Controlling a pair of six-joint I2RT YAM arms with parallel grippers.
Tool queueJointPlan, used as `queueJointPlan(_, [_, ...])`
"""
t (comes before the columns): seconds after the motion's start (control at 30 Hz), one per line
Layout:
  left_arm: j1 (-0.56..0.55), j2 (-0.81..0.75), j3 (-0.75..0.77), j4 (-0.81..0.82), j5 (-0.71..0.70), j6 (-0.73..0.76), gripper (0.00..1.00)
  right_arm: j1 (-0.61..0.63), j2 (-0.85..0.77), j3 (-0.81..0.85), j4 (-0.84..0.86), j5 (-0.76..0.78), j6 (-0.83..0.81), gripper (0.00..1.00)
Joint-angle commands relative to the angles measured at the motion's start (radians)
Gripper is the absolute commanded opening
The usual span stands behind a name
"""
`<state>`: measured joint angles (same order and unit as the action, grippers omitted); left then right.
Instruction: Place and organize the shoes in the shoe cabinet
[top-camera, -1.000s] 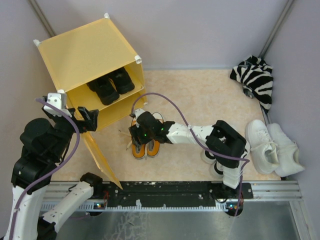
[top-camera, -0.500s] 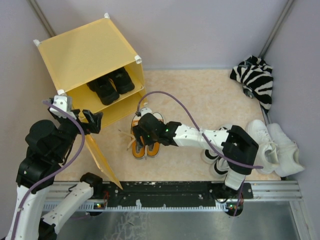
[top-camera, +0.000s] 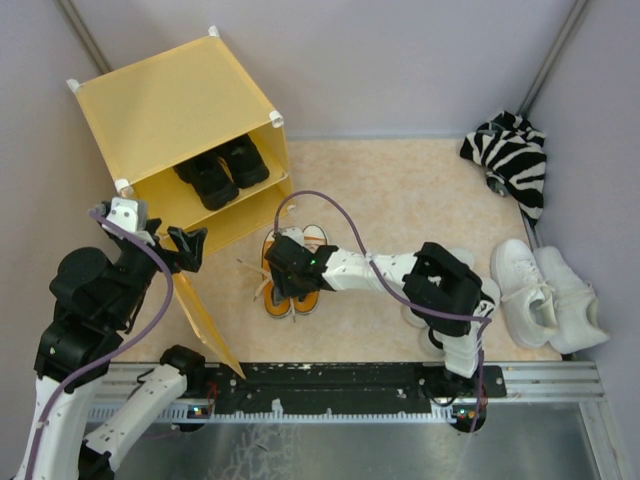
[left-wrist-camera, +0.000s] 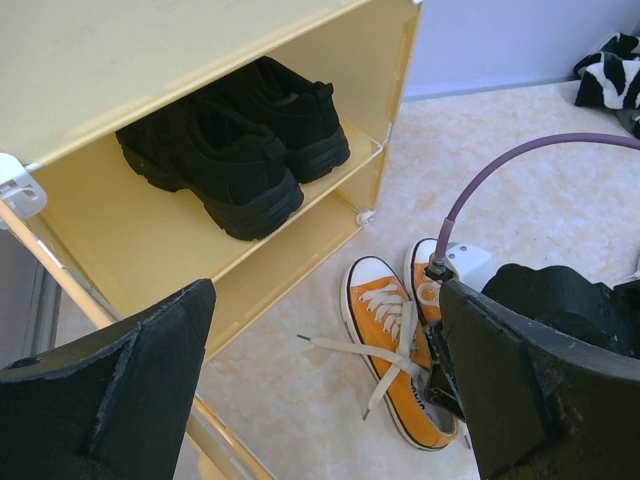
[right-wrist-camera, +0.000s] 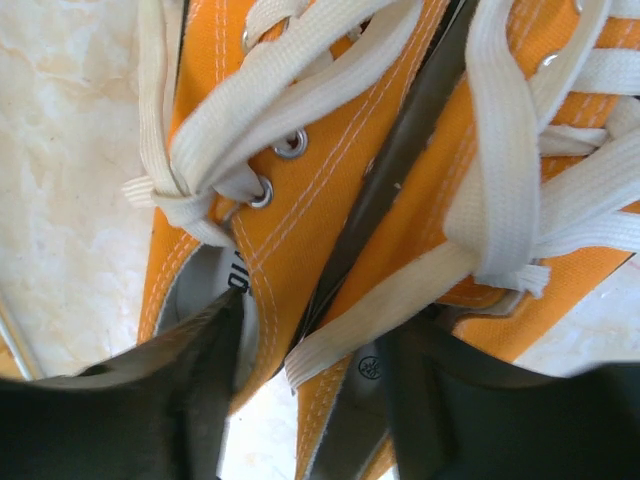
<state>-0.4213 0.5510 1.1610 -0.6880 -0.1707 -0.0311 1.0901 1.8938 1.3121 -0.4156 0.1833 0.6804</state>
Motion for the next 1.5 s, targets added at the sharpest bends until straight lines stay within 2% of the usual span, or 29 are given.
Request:
queueJointPlan(0.0, [-0.001,-0.016,-0.002,0.025,0.007,0.024,0.99,-0.001,0.039,0.046,0.027,0.046,-0.013,0.4])
queueJointPlan(0.07, [-0.002,-0.02,0.0,0.025,0.005,0.021,0.99,-0.001,0.046,0.048,0.047,0.032,-0.053,0.2])
queueJointPlan(0.17, [-0.001,-0.025,0.007,0.025,0.001,0.014,0.99,0.003,0.008,0.031,0.087,0.016,-0.119,0.01])
queueJointPlan(0.27, [-0.002,-0.025,0.016,0.028,-0.009,0.01,0.99,0.013,-0.061,0.026,0.126,0.009,-0.18,0.0])
queueJointPlan(0.37, [-0.002,-0.021,0.024,0.033,-0.016,0.009,0.99,0.015,-0.114,0.071,0.124,-0.062,-0.228,0.0])
queueJointPlan(0.5, [-0.002,-0.019,0.02,0.044,-0.011,0.003,0.99,0.025,-0.141,0.13,0.127,-0.15,-0.263,0.0])
queueJointPlan(0.6, [-0.002,-0.019,0.019,0.049,-0.01,0.001,0.99,0.025,-0.139,0.141,0.162,-0.157,-0.28,0.0])
queueJointPlan(0.77, [-0.002,-0.019,0.018,0.052,-0.016,0.003,0.99,0.024,-0.077,0.22,0.187,-0.109,-0.365,0.0])
queueJointPlan(0.97, [-0.002,-0.024,0.018,0.047,-0.038,0.012,0.99,0.008,-0.024,0.253,0.324,-0.038,-0.436,0.0])
queueJointPlan(1.27, [-0.001,-0.031,0.006,0.043,-0.054,0.024,0.99,-0.127,0.143,0.364,0.503,-0.125,-0.466,0.0])
queueJointPlan(1.47, [-0.002,-0.022,0.009,0.04,-0.065,0.034,0.99,-0.14,0.213,0.422,0.612,-0.095,-0.536,0.0])
